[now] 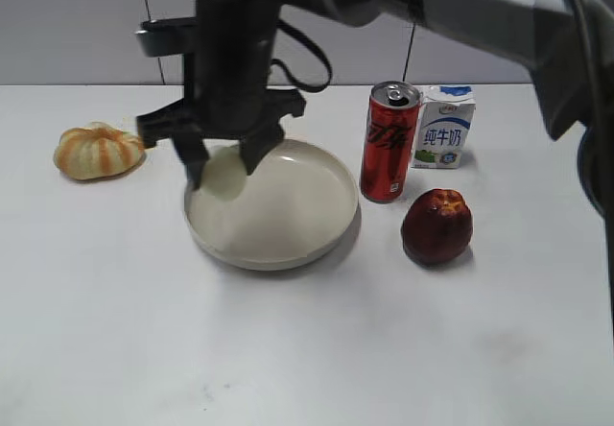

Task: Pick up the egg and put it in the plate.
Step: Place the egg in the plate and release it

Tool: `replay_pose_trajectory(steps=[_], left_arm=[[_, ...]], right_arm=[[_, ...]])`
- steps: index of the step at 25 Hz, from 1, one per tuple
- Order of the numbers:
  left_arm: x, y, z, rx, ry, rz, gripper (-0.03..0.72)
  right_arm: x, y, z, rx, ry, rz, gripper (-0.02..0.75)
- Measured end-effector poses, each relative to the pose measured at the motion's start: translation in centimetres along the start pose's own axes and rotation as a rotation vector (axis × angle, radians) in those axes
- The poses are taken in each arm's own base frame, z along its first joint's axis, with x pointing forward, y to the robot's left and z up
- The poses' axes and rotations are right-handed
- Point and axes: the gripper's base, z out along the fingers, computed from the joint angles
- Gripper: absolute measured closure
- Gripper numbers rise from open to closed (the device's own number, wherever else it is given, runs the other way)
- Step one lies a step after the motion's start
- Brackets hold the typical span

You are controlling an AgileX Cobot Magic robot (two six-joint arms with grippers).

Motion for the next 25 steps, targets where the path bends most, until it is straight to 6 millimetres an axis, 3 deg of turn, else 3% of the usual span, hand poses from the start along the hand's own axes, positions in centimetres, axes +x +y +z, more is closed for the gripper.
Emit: replay_pose_trajectory(steps=[3, 6, 13, 18, 22, 25], left_arm=[[0.0, 0.0, 0.0, 0.0, 0.0, 0.0, 0.448], [0.0, 0.0, 0.0, 0.0, 0.0, 0.0, 0.448], [0.0, 0.0, 0.0, 0.0, 0.0, 0.0, 0.448], [0.0, 0.0, 0.0, 0.0, 0.0, 0.0, 0.448], [0.0, 0.0, 0.0, 0.0, 0.0, 0.0, 0.448], [0.0, 0.0, 0.0, 0.0, 0.0, 0.0, 0.448]], right_arm=[[-1.0, -3.2, -0.2, 0.067, -0.022, 0.021, 0.284], [-1.5, -5.0, 0.4, 0.152, -0.029, 0.01, 0.284], [-0.9, -5.8, 5.5, 0.148, 0.083, -0.037, 0.281], [-0.4, -6.1, 8.0, 0.131, 0.141, -0.048, 0.097], [-0.7, -5.9, 7.6, 0.124, 0.123, -0.051, 0.092], [-1.9, -5.3, 5.8, 0.115, 0.054, -0.062, 0.094]])
